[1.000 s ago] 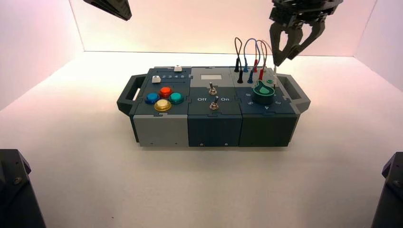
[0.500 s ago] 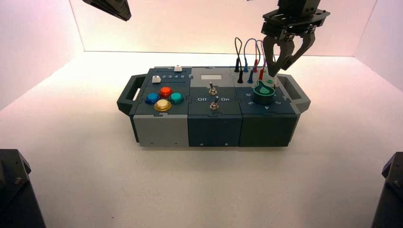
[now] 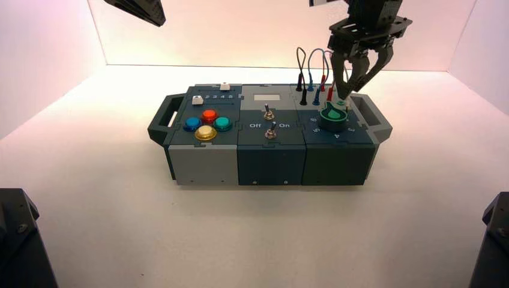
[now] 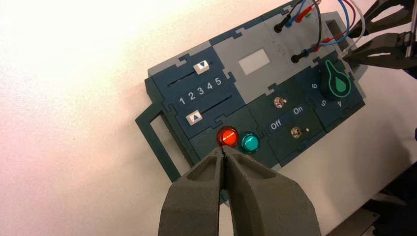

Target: Insert the white wire.

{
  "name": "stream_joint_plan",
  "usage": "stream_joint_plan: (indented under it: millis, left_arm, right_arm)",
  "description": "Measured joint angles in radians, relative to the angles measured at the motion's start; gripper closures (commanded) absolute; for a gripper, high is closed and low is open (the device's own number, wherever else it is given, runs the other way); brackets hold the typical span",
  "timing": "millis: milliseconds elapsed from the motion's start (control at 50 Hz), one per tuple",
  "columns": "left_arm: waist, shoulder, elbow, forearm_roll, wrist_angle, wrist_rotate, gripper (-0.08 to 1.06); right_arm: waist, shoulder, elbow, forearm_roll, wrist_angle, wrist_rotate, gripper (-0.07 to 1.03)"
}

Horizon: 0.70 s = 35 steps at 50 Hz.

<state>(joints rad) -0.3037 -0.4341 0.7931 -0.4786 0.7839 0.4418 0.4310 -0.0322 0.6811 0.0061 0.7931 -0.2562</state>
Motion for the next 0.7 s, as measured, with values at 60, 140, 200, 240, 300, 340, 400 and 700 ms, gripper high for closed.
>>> stream_joint_plan:
  millis: [60,140,200,240,300,340,400,700]
  left_arm:
    - [0.002,0.000,0.000,0.002,0.000,0.002,1.01]
    - [0.002,0.000,0.000,0.000,0.000,0.000,1.01]
    - [0.002,0.000,0.000,0.000,0.000,0.002,1.01]
    - [0.003,0.000,0.000,0.000,0.000,0.002,1.01]
    - [0.003,0.000,0.000,0.000,0.000,0.002,1.01]
    - [0.003,0.000,0.000,0.000,0.000,0.000,1.01]
    - [0.003,0.000,0.000,0.000,0.000,0.002,1.01]
    - [0.003,0.000,0.000,0.000,0.000,0.000,1.01]
  right_arm:
    - [0.000,0.005,0.000,-0.002,-0.002,0.000,0.49]
    - [0.000,0.008,0.002,-0.002,-0.002,0.000,0.56]
    - [0.000,0.014,0.000,-0.002,-0.003,0.000,0.59]
    - [0.000,0.015,0.000,-0.002,-0.002,0.000,0.61]
    - [0.000,0.018,0.002,-0.002,-0.003,0.000,0.63]
    - [0.000,0.020,0.002,-0.002,-0.003,0.000,0.66]
    - [0.000,0.020,0.000,-0.002,-0.003,0.000,0.71]
    - [0.000,0.021,0.000,-0.002,-0.003,0.000,0.99]
